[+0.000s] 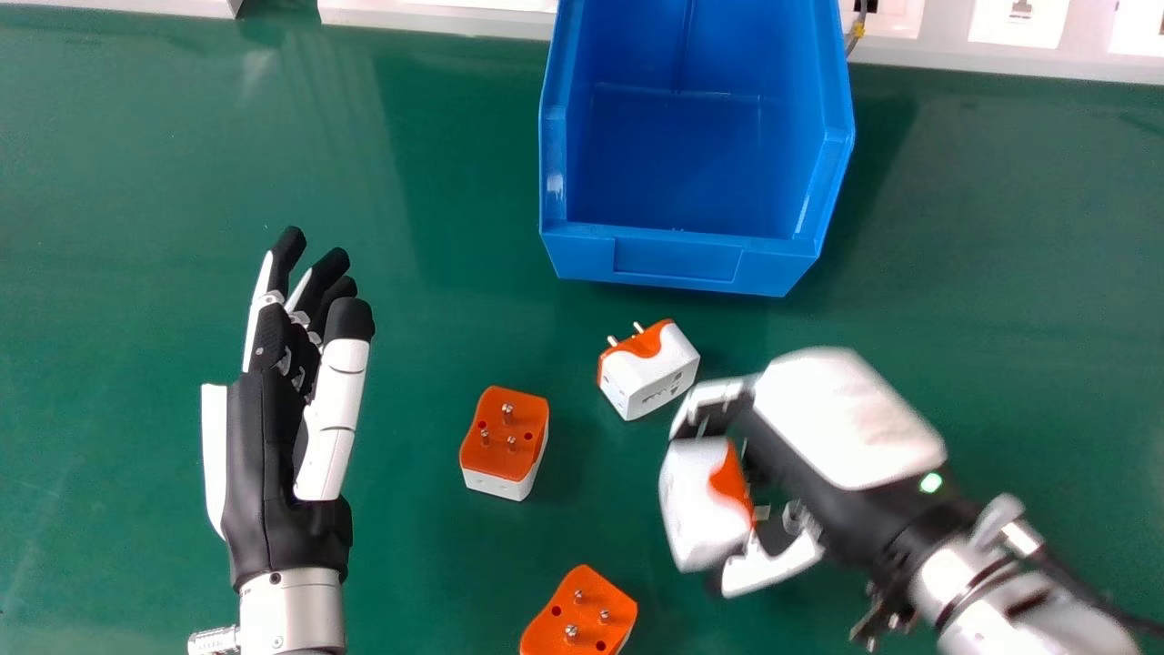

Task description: Pick all objects and put in blue box

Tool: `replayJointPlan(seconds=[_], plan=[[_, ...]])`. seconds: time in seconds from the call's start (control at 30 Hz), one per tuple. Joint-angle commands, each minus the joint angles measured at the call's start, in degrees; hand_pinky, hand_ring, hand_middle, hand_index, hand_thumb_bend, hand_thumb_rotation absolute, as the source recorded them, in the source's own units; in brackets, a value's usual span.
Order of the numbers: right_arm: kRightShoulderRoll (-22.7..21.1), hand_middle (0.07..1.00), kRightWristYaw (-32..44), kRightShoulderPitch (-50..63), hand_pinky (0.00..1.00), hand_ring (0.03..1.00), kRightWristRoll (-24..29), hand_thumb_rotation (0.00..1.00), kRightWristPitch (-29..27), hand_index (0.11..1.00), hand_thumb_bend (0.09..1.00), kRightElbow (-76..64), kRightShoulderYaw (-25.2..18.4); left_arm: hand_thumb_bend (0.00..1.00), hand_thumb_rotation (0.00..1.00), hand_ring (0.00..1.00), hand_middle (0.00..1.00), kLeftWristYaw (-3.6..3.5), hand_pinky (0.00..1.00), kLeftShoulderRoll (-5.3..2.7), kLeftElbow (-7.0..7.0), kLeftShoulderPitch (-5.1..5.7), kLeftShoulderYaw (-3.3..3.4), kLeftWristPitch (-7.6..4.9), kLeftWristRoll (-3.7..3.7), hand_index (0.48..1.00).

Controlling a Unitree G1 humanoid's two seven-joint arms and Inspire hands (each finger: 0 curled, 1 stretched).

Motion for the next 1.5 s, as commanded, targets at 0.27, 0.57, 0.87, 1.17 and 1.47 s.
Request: replayJointPlan(seconds=[0.27,0.57,0.87,1.17,1.47], plan=[[2.18,0.465,0.62,-9.13,0.28,0.35,1.91,0.0,-0.87,0.511,0.551,-4.51,-4.86,0.77,0.77,0.88,0.88,0.72,0.82,-0.62,-0.59,-1.27,-0.41,-0.51,0.99,0.928],[3.04,0.47,-5.6,-28.89,0.27,0.359,-3.95,0.0,-2.96,0.51,0.545,4.23,-5.0,0.77,0.77,0.88,0.88,1.25,0.82,-0.07,0.4,-2.64,-0.07,-0.75,1.37,0.928],[6.21,0.468,-12.58,-55.63,0.26,0.363,-5.75,0.0,-7.12,0.509,0.539,34.89,-1.04,0.77,0.77,0.88,0.88,0.97,0.82,0.41,1.23,-3.64,0.46,-1.6,0.95,0.928],[10.15,0.467,-21.0,-76.35,0.23,0.362,-8.77,0.0,-9.72,0.508,0.534,68.38,7.09,0.77,0.77,0.88,0.88,1.27,0.82,0.43,2.49,-4.38,1.0,-2.83,1.03,0.928],[13.44,0.472,-20.93,-81.94,0.22,0.37,-14.59,0.0,-4.52,0.504,0.531,84.98,18.42,0.76,0.77,0.88,0.88,1.29,0.82,0.16,3.35,-4.55,1.13,-4.16,1.24,0.927]])
